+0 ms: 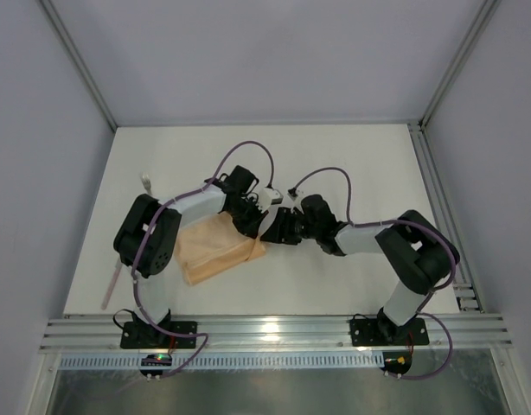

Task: Fold the napkin into a case and place the utensils inside
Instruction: Fold the lower triangle-folded napkin at the center of the board.

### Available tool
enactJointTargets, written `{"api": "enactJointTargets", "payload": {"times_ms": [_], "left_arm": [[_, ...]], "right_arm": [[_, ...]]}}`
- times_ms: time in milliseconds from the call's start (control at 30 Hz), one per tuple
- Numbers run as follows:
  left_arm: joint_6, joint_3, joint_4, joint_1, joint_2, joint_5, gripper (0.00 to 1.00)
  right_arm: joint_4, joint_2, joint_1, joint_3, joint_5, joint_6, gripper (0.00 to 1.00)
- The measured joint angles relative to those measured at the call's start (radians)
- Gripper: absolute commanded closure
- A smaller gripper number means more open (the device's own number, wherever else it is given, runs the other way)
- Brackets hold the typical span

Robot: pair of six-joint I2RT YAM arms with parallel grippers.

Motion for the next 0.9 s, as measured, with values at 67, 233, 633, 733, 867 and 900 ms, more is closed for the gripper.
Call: {"api": "enactJointTargets", "payload": {"times_ms": [67, 233, 633, 733, 867, 900], "left_arm": [[0.000, 0.000, 0.000, 0.000, 0.000, 0.001, 1.00], [0.000, 0.000, 0.000, 0.000, 0.000, 0.002, 1.00], [0.000, 0.000, 0.000, 0.001, 0.000, 0.005, 1.00], [0.000, 0.000, 0.000, 0.005, 0.000, 0.011, 1.00], [0.001, 0.000, 0.000, 0.005, 0.000, 0.014, 0.99], [0.001, 0.000, -0.001, 0.005, 0.000, 0.014, 0.98]], "right_arm": [[0.036, 0.021, 0.000, 0.000, -0.003, -0.002, 0.49], [0.106, 0.094, 0.000, -0.003, -0.004, -0.003, 0.49], [0.283, 0.185, 0.000, -0.021, -0.040, 0.034, 0.70], [0.315, 0.192, 0.000, -0.041, -0.041, 0.055, 0.78], [0.336, 0.206, 0.002, -0.047, -0.045, 0.081, 0.85], [0.338, 0.208, 0.002, -0.047, -0.045, 0.085, 0.90]]}}
